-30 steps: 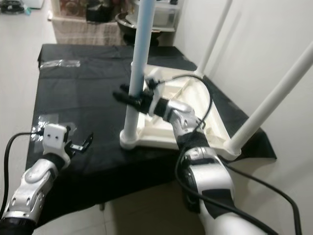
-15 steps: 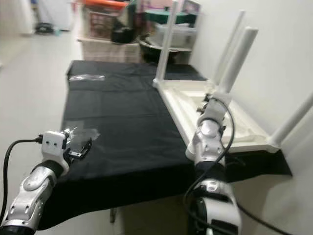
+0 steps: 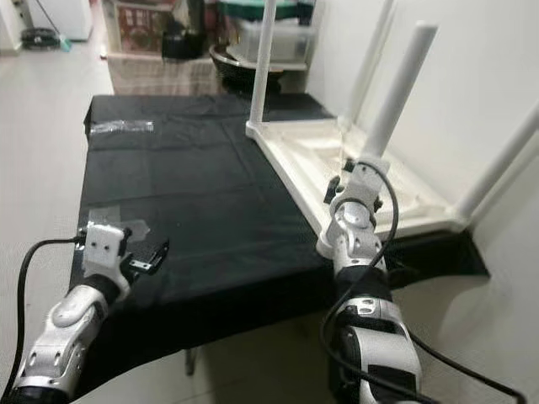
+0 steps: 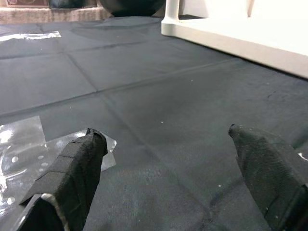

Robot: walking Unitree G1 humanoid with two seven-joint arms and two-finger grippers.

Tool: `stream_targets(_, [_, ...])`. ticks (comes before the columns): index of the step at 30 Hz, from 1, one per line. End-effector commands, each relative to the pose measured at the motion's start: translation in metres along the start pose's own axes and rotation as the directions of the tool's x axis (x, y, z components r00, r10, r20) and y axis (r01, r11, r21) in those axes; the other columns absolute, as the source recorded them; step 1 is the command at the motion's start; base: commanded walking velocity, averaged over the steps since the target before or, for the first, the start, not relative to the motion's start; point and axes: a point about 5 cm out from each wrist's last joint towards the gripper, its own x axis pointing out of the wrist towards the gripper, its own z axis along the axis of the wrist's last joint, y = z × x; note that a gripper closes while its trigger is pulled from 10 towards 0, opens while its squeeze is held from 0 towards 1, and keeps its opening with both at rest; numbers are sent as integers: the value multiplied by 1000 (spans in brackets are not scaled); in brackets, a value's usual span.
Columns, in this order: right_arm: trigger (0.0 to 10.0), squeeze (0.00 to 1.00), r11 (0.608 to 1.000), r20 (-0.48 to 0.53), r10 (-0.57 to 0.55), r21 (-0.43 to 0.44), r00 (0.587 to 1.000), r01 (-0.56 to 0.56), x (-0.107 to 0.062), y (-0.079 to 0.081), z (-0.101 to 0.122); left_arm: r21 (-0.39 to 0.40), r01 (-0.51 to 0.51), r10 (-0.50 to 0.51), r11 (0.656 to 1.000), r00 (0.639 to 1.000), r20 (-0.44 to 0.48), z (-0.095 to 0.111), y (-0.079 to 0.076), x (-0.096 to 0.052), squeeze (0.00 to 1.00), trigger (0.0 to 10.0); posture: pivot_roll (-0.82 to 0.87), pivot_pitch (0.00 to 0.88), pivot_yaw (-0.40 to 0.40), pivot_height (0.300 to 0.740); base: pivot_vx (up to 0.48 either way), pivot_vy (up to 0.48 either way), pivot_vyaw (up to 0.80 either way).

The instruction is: Building children table

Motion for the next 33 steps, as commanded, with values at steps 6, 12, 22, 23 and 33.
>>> stream_targets(6, [10000, 0, 823, 64, 568, -22, 820, -568, -5, 22, 40, 4, 10, -10, 1000, 1000, -12, -2, -1, 0, 0, 10000, 46, 0, -123, 740, 0, 0, 0])
stream_targets(12, [10000, 0, 556, -72, 824, -96, 563, -826, -13, 30, 25, 3, 15, -15, 1000, 1000, -7, -1, -3, 4, 0, 10000, 54, 0, -135, 740, 0, 0, 0])
stream_targets(22, [0, 0, 335, -162, 927, -43, 337, -941, -23, 67, -1, 8, -4, 4, 1000, 1000, -4, 0, 1, -1, 0, 10000, 93, 0, -164, 740, 0, 0, 0])
stream_targets(23, [0, 0, 335, -148, 931, -21, 334, -942, -24, 75, -4, 9, -10, 10, 1000, 1000, -4, 0, 2, -1, 0, 10000, 101, 0, -169, 740, 0, 0, 0])
stream_targets(33, [0, 0, 132, -125, 984, 40, 126, -990, -43, 78, -20, 7, -11, 11, 1000, 1000, -5, -1, 1, -2, 0, 10000, 89, 0, -159, 740, 0, 0, 0])
